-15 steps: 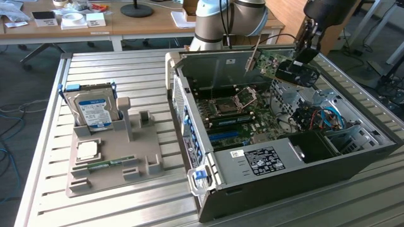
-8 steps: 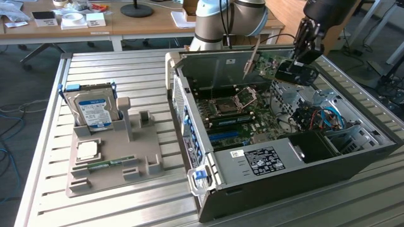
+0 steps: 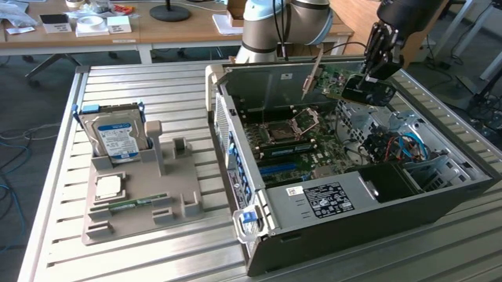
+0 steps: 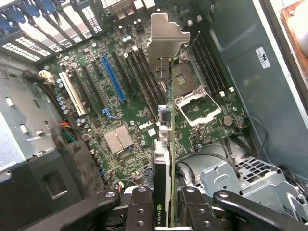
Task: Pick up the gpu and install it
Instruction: 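Insert the gpu into the slot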
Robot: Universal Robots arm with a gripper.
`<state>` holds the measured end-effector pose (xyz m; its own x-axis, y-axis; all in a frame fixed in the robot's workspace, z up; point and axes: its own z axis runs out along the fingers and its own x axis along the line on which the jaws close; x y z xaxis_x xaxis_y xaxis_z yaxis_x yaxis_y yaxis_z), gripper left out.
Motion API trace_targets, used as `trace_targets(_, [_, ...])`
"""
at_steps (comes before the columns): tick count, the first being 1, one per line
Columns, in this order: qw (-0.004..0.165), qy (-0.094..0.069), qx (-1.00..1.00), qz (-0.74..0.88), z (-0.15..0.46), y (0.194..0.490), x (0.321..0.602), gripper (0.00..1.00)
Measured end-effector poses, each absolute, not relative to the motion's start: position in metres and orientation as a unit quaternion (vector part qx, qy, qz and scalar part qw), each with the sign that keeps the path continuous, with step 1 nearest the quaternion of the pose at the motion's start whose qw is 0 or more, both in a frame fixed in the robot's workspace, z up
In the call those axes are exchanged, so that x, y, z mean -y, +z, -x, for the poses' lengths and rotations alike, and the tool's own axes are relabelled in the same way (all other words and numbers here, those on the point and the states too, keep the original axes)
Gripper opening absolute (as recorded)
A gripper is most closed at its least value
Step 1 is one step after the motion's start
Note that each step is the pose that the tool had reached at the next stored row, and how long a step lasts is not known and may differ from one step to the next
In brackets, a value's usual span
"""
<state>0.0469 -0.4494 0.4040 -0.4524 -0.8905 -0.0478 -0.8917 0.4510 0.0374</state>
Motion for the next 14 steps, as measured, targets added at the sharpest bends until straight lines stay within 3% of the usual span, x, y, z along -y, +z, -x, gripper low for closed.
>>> trace_targets(14, [0.01, 0.029, -0.832, 0.554, -0.0469, 0.4038, 0.4494, 0.27])
